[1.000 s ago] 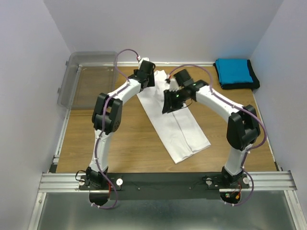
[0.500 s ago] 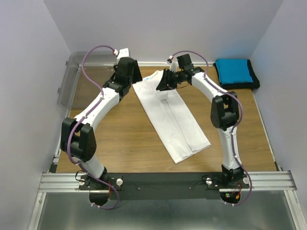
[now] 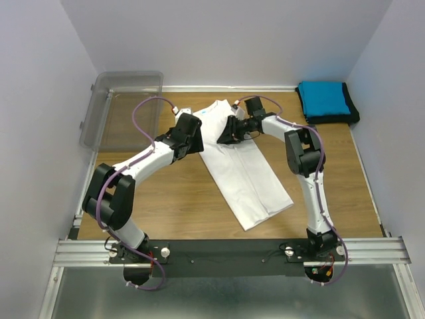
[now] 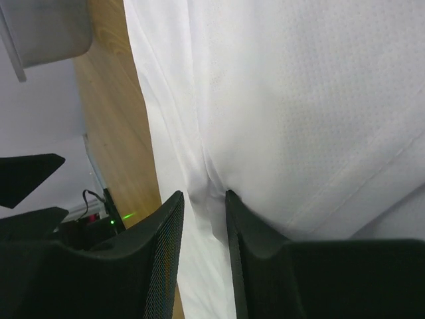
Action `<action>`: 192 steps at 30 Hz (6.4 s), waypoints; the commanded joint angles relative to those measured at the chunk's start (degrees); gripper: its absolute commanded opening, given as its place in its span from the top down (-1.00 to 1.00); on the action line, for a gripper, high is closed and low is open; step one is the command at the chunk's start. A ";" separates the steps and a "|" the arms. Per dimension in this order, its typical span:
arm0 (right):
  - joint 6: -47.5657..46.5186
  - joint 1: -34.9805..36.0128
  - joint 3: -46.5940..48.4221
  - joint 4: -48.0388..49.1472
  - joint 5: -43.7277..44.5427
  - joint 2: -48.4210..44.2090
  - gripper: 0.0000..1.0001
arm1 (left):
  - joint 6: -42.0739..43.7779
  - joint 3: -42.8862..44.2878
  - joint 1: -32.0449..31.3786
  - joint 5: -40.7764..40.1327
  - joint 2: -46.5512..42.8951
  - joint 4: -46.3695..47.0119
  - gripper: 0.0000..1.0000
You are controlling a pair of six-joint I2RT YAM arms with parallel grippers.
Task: Fold and stack the t-shirts
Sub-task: Fold the tshirt
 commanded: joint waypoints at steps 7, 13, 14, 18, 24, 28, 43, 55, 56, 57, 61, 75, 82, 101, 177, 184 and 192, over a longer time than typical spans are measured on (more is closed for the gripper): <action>-0.19 -4.60 -8.20 3.61 -1.99 -2.09 0.21 | -2.01 -0.07 -0.36 1.78 -1.48 -0.06 -0.40; -0.89 -4.60 -11.62 3.43 1.49 -11.58 0.20 | -1.57 2.12 -0.62 2.57 -0.08 0.03 -0.40; -1.33 -4.60 -12.41 3.43 2.99 -15.16 0.19 | -1.31 2.82 -0.71 2.83 0.63 0.03 -0.40; -1.42 -4.60 -18.91 1.77 14.84 -23.52 0.16 | -0.69 8.17 -1.24 4.24 6.06 -0.32 -0.37; -3.34 -4.34 -32.42 -4.12 29.17 -33.47 0.15 | 1.68 15.91 -2.47 5.12 14.76 -1.37 -0.14; -4.93 -3.99 -40.27 -8.86 38.07 -39.71 0.15 | 3.09 22.67 -2.91 4.77 20.47 -3.13 -0.03; 0.78 9.10 -47.58 -14.15 47.40 -41.05 0.17 | 6.08 36.56 -2.91 4.33 37.88 -7.09 0.05; -1.15 11.39 -35.91 -14.32 51.33 -30.50 0.17 | 8.01 58.78 1.13 5.55 51.95 -11.22 0.05; -1.68 11.39 -35.02 -14.41 51.87 -29.71 0.17 | 8.01 59.86 1.57 6.26 52.57 -11.05 0.05; -2.47 11.39 -34.14 -14.67 52.05 -28.57 0.17 | 7.66 60.56 2.62 7.83 52.92 -10.43 0.04; -2.91 11.39 -31.84 -16.08 50.91 -29.52 0.15 | 7.13 60.14 4.73 11.61 50.92 -7.09 -0.14; 7.18 11.39 -45.98 -26.18 54.60 -52.09 -0.39 | 3.01 40.99 4.56 12.96 19.90 -2.15 -0.79; 7.28 11.48 -56.44 -26.71 50.82 -58.78 -0.42 | 0.63 19.56 -0.78 7.41 2.78 -4.71 -0.80; 6.49 11.48 -65.07 -21.27 48.45 -65.74 -0.22 | -30.38 -15.10 -25.31 4.95 -14.31 -13.77 -0.75; 3.59 11.57 -67.35 -17.66 43.18 -61.96 0.99 | -34.53 -7.45 -31.92 0.81 1.77 -22.82 -0.04; 3.68 11.48 -67.35 -17.66 43.35 -61.87 0.99 | -33.30 -8.25 -31.65 2.04 4.93 -20.80 0.09; 3.59 11.48 -67.26 -18.27 42.21 -61.96 0.99 | -33.12 -14.12 -31.82 6.26 2.48 -18.78 1.00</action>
